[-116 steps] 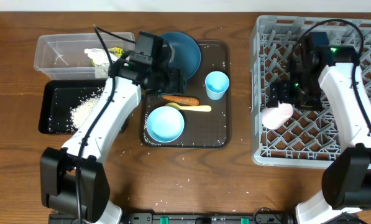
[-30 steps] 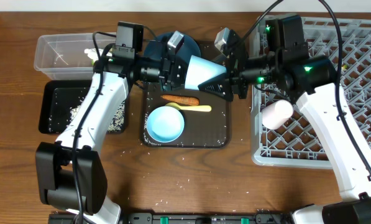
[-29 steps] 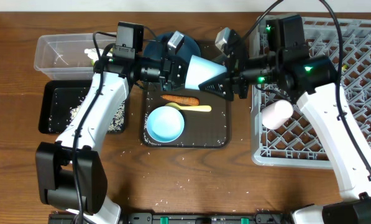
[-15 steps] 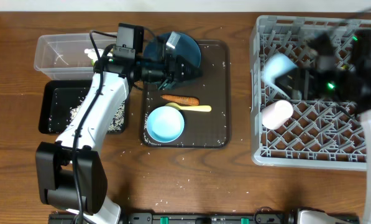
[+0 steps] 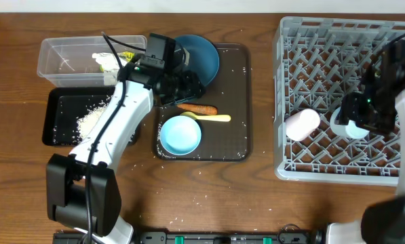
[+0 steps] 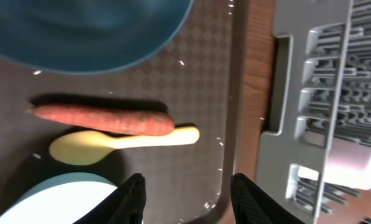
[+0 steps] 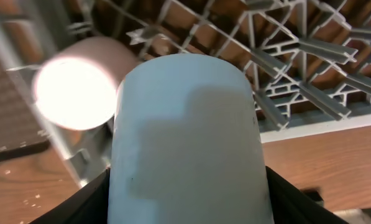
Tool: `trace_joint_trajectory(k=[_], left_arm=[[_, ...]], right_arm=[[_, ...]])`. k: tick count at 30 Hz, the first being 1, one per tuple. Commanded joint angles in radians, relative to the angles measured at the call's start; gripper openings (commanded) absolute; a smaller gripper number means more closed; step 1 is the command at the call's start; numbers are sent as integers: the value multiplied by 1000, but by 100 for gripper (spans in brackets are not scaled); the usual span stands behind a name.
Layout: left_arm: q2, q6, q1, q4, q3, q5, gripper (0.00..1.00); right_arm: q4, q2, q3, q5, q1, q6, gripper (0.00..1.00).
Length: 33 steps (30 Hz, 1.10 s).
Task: Sort waste into correct bins and load items into the dishwasher rack
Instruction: 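Place the light-blue cup upside down in the dish rack with right gripper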
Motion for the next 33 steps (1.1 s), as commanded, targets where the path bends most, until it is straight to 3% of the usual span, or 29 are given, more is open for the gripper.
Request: trace_joint_trajectory(k=[1,12,15,18,22,26,33], left_arm=[[-1,17,-5,-4,9,-61,47],[-1,17,-5,-37,9,-64,47],[-1,18,-5,-43,9,-64,47],[-1,18,-5,-44,9,-65,47],[-1,17,-5,-43,9,-65,47],[-1,17,-5,-44,9,-64,47],[-1,18,-5,-49,9,-64,47]], right_arm=[[2,64,11,51,-7,18,52],[29,216,11,64,-11,18,55],[35,243,11,70,-13,18,64],[35,246,11,69,-16,17,85],[35,244,24,76,-18,14,97],[9,242,90,76,-18,14,99],[-95,232,367,33,6,13,98]])
